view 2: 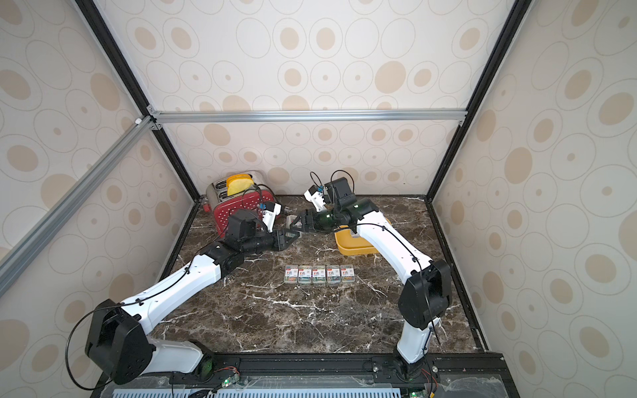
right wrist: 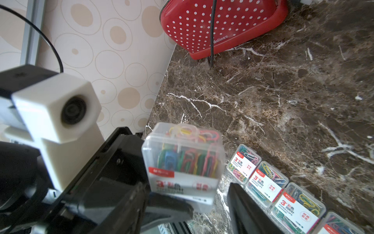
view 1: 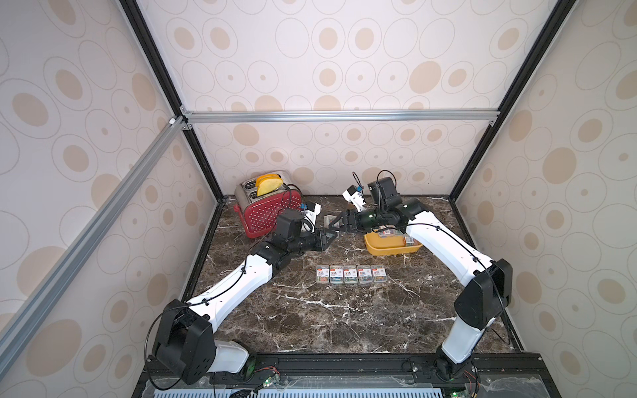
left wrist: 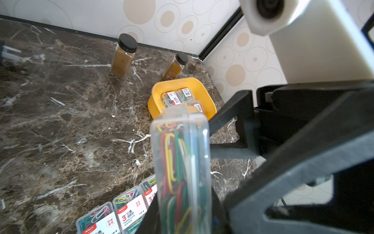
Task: Take the paper clips out of the storage box
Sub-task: Pick up the boxed paper clips from the storage box.
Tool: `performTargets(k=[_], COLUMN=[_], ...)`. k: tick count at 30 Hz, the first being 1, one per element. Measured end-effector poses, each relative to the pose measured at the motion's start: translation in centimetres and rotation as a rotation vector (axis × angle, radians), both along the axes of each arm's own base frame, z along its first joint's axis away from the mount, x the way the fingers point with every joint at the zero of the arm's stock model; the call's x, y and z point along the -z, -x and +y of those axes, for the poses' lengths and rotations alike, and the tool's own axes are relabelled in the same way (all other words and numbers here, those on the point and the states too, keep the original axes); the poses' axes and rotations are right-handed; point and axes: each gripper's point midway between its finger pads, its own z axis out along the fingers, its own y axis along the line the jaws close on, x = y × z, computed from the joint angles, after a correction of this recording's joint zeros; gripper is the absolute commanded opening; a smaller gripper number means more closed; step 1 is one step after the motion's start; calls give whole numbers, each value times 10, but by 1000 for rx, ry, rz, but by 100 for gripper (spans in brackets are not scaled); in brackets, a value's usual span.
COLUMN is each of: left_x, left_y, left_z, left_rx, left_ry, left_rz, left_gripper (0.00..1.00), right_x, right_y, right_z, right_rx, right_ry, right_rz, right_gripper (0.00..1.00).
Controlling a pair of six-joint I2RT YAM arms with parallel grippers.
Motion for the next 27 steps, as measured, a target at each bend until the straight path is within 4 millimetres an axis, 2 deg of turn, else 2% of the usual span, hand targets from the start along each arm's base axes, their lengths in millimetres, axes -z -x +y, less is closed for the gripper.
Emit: performTargets(k=[5,13,19,27], left_x=[-1,-19,-27,-29], left_y=[-2,14,32,41], left_z=[4,-7,-17,-17], left_rx=[3,126,232,267], left_ry=[24,180,254,282], left_rz=[18,103,166,205], left_gripper=[11,12,12,12], right_x=[-3,-26,-29,-26], right_y=[0,-31,-36,-33], right_z=[-4,-21,-11,-7], right_rx=[-34,-93,-197,-251], right_ry=[-80,-347,-436,-498], right_rz=[28,8,-15,7], right_gripper=[79,76,73,67])
